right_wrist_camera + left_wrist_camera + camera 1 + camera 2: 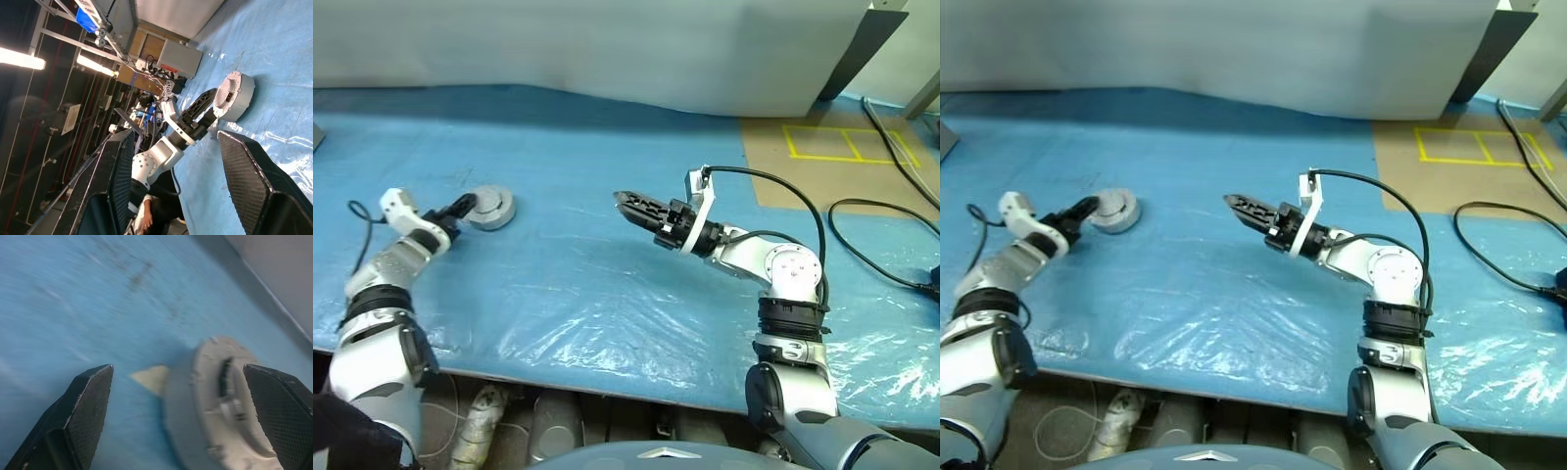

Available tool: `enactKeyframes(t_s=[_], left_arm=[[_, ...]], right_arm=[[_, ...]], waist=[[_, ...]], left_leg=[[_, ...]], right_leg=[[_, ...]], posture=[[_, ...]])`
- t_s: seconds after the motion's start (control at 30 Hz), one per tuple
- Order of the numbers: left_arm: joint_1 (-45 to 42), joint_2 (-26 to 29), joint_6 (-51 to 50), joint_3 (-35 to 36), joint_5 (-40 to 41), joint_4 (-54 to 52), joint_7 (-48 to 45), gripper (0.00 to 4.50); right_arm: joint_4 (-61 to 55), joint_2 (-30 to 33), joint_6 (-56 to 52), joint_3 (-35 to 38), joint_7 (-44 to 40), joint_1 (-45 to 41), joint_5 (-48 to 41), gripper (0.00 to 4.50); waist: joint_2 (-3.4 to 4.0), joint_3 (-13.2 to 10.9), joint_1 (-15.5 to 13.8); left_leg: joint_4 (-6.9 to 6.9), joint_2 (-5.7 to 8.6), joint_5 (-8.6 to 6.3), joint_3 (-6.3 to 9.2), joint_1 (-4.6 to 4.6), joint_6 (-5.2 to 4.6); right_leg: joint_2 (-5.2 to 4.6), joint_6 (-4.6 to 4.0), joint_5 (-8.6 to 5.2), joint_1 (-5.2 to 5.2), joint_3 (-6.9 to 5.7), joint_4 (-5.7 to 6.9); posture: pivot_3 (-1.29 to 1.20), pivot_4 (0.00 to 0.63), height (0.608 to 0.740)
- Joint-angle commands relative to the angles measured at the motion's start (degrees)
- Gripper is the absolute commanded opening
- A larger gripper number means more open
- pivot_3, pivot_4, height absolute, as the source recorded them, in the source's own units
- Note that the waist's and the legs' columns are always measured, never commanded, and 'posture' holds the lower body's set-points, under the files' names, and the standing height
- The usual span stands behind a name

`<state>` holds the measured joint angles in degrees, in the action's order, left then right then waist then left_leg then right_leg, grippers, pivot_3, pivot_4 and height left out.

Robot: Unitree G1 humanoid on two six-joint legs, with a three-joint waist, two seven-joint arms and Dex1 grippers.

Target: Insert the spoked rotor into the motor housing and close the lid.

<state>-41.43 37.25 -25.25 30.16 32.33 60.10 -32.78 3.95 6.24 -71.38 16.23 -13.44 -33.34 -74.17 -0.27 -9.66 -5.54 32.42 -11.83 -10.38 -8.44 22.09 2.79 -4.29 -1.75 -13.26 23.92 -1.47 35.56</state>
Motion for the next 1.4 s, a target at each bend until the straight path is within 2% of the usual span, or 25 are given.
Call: enactKeyframes(t_s=[0.03,0.2,0.3,0.4,0.5,0.63,0.73,0.97,1.4], left_arm=[[0.83,4.06,0.04,-2.12,-1.73,-2.62,-9.07,4.48],[-2.57,4.81,0.05,-7.17,-2.58,-13.43,-18.37,4.48],[-2.94,1.1,-1.69,-14.07,-2.98,-27.0,-21.03,4.48],[-1.72,-3.49,-2.05,-20.22,-4.22,-37.25,-20.92,4.48],[-0.41,-8.06,-0.77,-26.41,-6.79,-43.79,-20.67,4.48],[2.71,-13.87,0.12,-31.79,-8.9,-47.19,-19.3,4.48],[5.89,-15.13,3.76,-35.43,-12.66,-49.21,-19.26,4.48],[8.03,-15.91,4.73,-34.56,-11.98,-52.12,-19.28,4.48],[7.24,-15.21,4.87,-32.21,-12.09,-51.78,-16.83,4.48]], right_arm=[[-2.81,0.48,1.41,-0.71,-1.03,0.03,0.16,2.84],[-6.68,5.24,6.24,-1.24,-3.98,1.1,5.22,2.84],[-15.47,13.33,11.4,-8.34,-11.62,4.18,14.46,2.84],[-16.66,16.54,16.43,-10.09,-14.36,4.48,19.76,2.84],[-16.2,17.69,22.42,-11.11,-13.88,4.33,26.68,2.84],[-16.59,17.49,27.09,-12.41,-12.58,6.73,33.17,2.84],[-17.48,17.38,29.01,-13.4,-11.82,8.65,36.61,2.84],[-19.3,17.17,28.38,-13.08,-12.5,11.6,37.87,2.84],[-15.06,14.08,29.61,-14.04,-13.49,7.82,40.73,2.84]], waist=[[0.0,0.0,-0.12],[-0.04,-0.02,-1.29],[-0.06,-0.03,-2.19],[-0.05,-0.03,-1.91],[-0.05,-0.03,-1.1],[-0.05,-0.03,0.32],[-0.05,-0.03,0.47],[-0.04,-0.04,0.07],[-0.02,-0.04,0.18]], left_leg=[[-0.02,0.0,0.0,0.0,0.01,0.0],[0.0,0.0,0.0,0.0,0.13,0.0],[0.09,0.01,0.0,0.0,0.18,0.0],[0.02,0.03,0.0,-0.01,-0.07,0.0],[0.07,0.01,0.0,-0.02,-0.14,-0.01],[0.1,0.0,0.01,-0.05,-0.06,-0.01],[0.01,0.0,0.0,-0.05,-0.08,-0.02],[0.12,0.0,0.01,-0.05,0.0,-0.03],[0.29,-0.01,0.02,-0.1,-0.02,-0.06]], right_leg=[[0.0,0.0,0.0,0.0,-0.01,-0.03],[-0.06,-0.01,-0.01,-0.01,-0.09,-0.04],[-0.1,-0.01,0.0,-0.05,-0.09,-0.05],[-0.12,0.01,0.0,-0.31,-0.06,-0.11],[-0.1,0.01,0.0,-0.32,-0.03,-0.05],[-0.01,0.0,0.0,-0.13,0.06,0.07],[0.02,-0.02,-0.01,-0.11,0.06,0.04],[0.01,-0.01,-0.01,-0.06,0.09,0.06],[0.01,-0.04,-0.02,-0.07,0.18,0.1]], posture=[[0.0,0.15,0.74],[0.0,0.15,0.74],[0.0,0.15,0.74],[0.0,0.15,0.74],[0.0,0.15,0.74],[0.0,0.15,0.74],[0.0,0.15,0.74],[0.0,0.15,0.74],[0.0,0.15,0.74]])
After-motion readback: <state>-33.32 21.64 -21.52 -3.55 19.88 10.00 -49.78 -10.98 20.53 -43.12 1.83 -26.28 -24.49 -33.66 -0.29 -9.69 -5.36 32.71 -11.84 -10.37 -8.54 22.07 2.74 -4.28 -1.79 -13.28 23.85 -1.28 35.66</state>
